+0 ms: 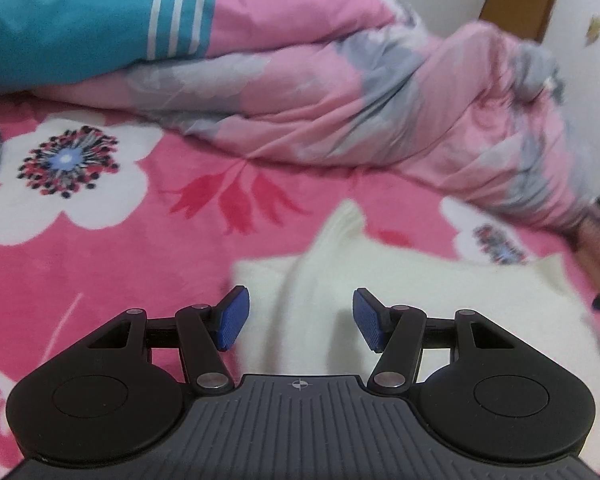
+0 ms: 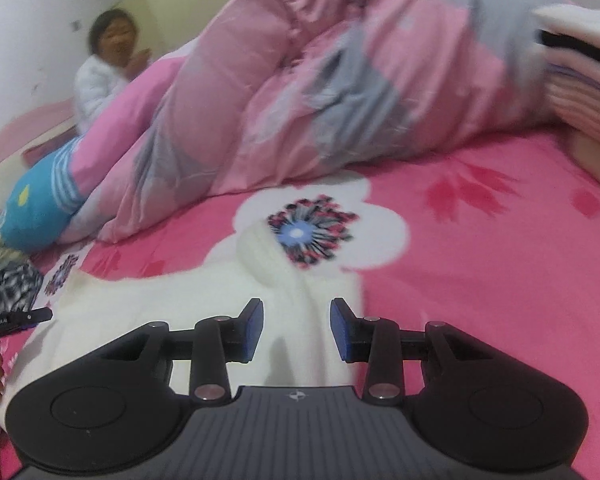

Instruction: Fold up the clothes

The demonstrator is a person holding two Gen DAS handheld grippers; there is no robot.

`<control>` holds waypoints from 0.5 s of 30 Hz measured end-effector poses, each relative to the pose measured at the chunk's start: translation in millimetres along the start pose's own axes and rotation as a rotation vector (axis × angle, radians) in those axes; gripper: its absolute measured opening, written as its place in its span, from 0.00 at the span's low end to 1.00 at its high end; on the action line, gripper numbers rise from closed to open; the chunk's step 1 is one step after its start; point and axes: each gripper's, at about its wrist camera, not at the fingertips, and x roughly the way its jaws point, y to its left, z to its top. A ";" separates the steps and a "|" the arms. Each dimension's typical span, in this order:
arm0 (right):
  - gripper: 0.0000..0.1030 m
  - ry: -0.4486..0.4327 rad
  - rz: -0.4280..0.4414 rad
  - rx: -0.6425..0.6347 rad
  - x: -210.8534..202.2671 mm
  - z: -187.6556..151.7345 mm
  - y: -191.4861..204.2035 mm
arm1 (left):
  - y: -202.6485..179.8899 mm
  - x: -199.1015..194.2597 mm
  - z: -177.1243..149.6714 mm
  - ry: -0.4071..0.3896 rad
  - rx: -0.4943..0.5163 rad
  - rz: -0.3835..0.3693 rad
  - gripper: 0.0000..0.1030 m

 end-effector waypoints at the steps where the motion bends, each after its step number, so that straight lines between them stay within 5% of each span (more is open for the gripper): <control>1: 0.38 0.002 0.014 -0.009 9.1 2.9 0.3 | -2.0 1.7 0.8 0.009 0.012 0.015 0.55; 5: 0.39 0.025 0.094 -0.006 43.5 8.8 -3.9 | -9.7 8.3 4.0 0.046 0.062 0.077 0.51; 10: 0.34 0.021 0.163 -0.035 54.4 9.7 -8.7 | -16.7 17.3 8.3 0.054 0.104 0.103 0.34; 15: 0.11 -0.014 0.215 -0.013 49.8 8.4 -15.4 | -22.0 24.6 10.2 0.047 0.105 0.127 0.17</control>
